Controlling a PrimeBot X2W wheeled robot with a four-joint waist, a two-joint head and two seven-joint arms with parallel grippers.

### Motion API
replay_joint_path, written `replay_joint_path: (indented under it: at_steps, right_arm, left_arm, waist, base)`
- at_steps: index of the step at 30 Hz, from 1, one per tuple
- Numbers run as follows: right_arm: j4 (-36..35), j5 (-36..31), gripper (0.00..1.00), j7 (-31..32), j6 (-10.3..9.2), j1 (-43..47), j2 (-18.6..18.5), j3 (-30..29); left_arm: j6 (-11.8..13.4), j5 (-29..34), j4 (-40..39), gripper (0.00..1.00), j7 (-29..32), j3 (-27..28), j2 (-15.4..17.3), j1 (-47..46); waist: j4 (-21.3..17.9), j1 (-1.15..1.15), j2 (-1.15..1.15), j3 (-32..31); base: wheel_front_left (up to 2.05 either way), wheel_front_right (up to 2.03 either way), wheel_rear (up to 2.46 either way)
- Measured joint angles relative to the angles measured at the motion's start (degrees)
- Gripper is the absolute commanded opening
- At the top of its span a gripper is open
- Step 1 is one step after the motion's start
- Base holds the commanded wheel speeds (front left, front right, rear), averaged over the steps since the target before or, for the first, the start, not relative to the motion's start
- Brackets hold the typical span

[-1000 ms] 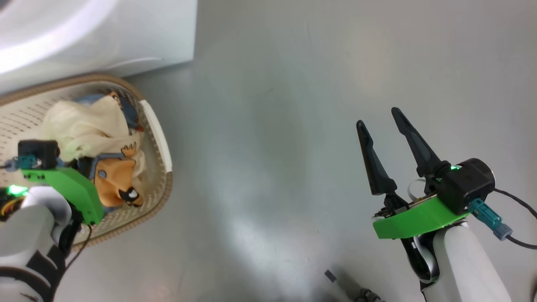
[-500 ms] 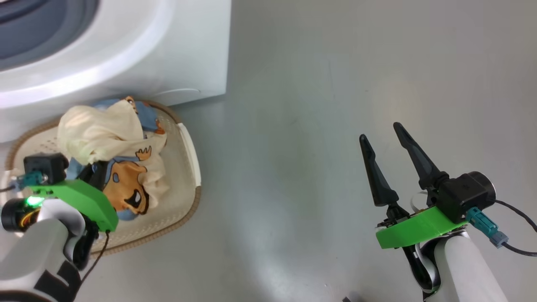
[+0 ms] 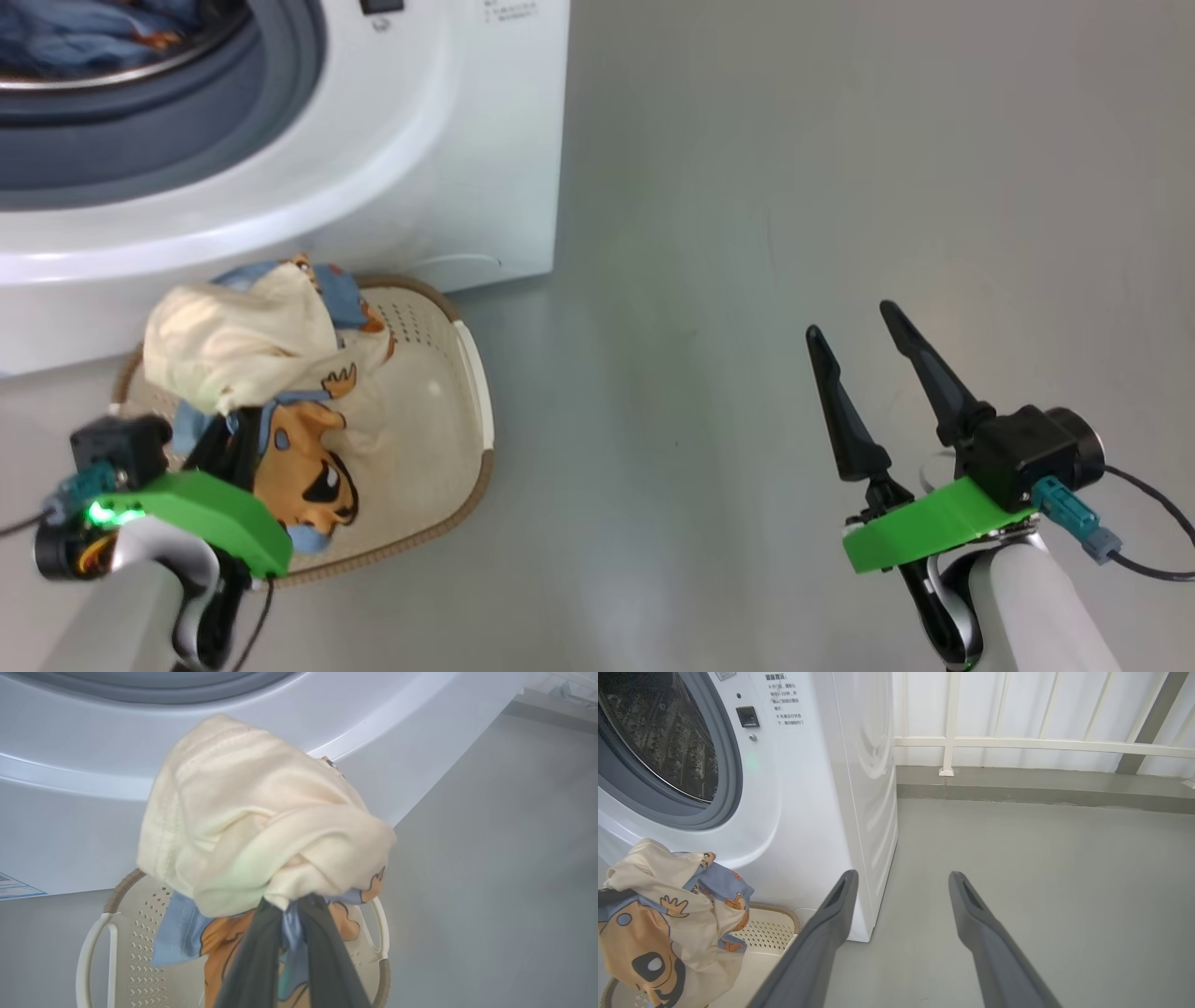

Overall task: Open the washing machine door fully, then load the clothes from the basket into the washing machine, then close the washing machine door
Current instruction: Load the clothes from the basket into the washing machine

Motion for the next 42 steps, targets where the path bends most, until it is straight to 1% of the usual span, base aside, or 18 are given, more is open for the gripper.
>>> replay_joint_path:
  at_steps: [7,17,29,34,42]
  right_arm:
    - [0.8,0.0,1.00,0.0,0.00,1.8,0.0,-0.3]
    - [1.7,0.0,1.00,0.0,0.00,4.8,-0.1,-1.0]
    - [2.3,-0.5,1.00,0.0,0.00,8.2,0.0,-2.3]
    - [2.3,-0.5,1.00,0.0,0.00,8.2,0.0,-2.3]
    - [2.4,-0.5,1.00,0.0,0.00,8.2,0.0,-2.2]
  left_arm:
    - [0.3,4.8,-5.9,0.00,0.0,5.9,-2.2,6.7]
    - [0.2,8.4,-11.2,0.00,0.0,11.9,-6.7,14.6]
    - [-1.0,11.8,-13.0,0.00,0.0,16.0,-10.8,20.6]
    - [-1.6,12.9,-13.7,0.00,0.0,17.3,-12.2,21.7]
    - [-2.5,14.8,-15.1,0.00,0.0,19.5,-13.7,22.5]
  waist:
    - [1.3,0.00,0.00,-4.3]
    - [3.3,0.00,0.00,-10.1]
    - [5.9,0.00,0.00,-14.9]
    - [7.1,0.00,0.00,-16.1]
    - [8.0,0.00,0.00,-16.8]
  base:
    - [0.00,0.00,0.00]
    - [0.00,0.00,0.00]
    - [0.00,0.00,0.00]
    - [0.00,0.00,0.00]
    - [0.00,0.00,0.00]
